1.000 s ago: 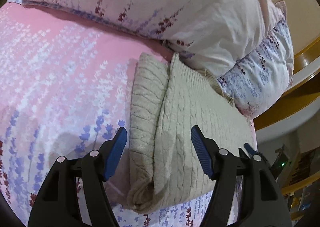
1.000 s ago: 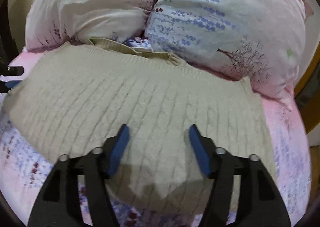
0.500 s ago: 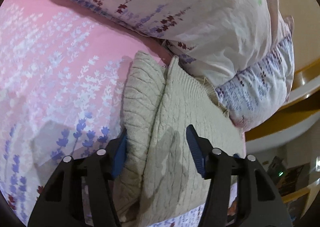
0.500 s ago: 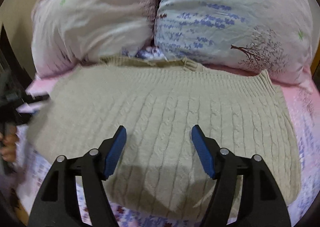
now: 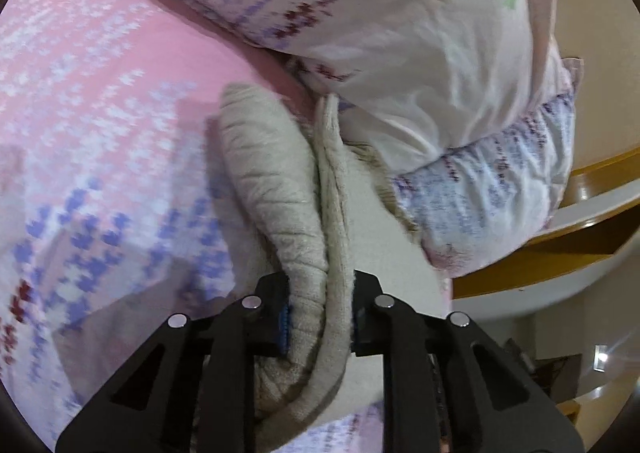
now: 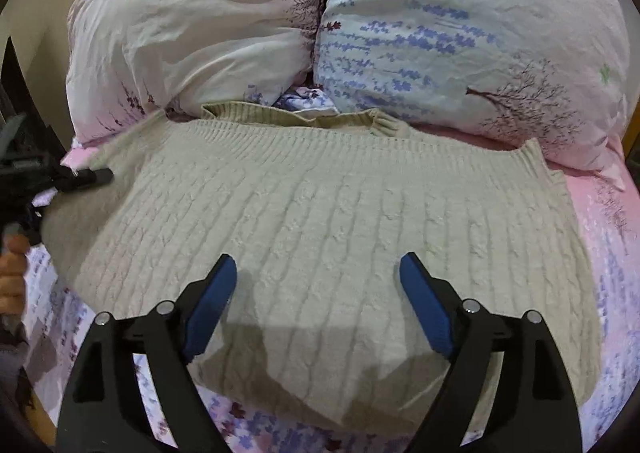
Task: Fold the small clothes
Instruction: 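Grasp the sweater side edge with the left gripper and fold it over, then open the left gripper and release the folded side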
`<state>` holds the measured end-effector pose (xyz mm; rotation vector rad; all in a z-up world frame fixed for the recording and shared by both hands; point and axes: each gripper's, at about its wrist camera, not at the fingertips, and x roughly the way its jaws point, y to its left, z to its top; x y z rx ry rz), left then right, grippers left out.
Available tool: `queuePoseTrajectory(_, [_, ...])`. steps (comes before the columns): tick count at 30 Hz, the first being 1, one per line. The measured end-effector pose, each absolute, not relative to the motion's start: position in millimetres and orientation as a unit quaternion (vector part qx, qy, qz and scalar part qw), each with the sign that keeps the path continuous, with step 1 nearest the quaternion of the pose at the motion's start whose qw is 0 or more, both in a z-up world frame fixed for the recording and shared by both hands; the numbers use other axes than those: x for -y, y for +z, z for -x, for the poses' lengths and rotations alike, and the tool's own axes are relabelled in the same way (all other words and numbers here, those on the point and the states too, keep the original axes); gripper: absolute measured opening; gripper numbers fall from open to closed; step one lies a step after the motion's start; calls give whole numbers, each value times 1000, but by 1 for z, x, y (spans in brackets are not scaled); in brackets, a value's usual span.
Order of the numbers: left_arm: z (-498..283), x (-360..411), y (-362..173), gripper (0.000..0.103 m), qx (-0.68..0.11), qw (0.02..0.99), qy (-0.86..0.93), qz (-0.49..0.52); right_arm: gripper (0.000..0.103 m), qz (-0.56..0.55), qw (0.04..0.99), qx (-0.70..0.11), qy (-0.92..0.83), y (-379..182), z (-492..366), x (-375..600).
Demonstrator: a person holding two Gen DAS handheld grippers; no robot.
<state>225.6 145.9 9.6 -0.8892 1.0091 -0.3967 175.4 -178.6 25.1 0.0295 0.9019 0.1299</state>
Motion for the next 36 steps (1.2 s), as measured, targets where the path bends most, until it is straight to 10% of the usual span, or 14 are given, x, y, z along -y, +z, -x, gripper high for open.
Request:
queuePoseTrajectory(16, [-236, 13, 66, 16, -420, 700, -376, 438, 89, -286, 858, -400, 148, 37, -159, 287])
queuePoseTrajectory(27, [-248, 108, 1, 18, -500, 603, -400, 475, 91, -397, 818, -389, 146, 18, -145, 360])
queuePoseTrajectory(29, [-251, 107, 3, 28, -497, 586, -415, 487, 91, -413, 807, -394, 150, 14, -146, 364])
queuePoseTrajectory(31, [-251, 99, 8, 61, -482, 560, -442, 509, 91, -421, 801, -396, 157, 11, -148, 366])
queuePoseTrajectory(36, [-239, 61, 55, 79, -435, 637, -446, 454, 92, -432, 789, -403, 168, 10, -153, 367])
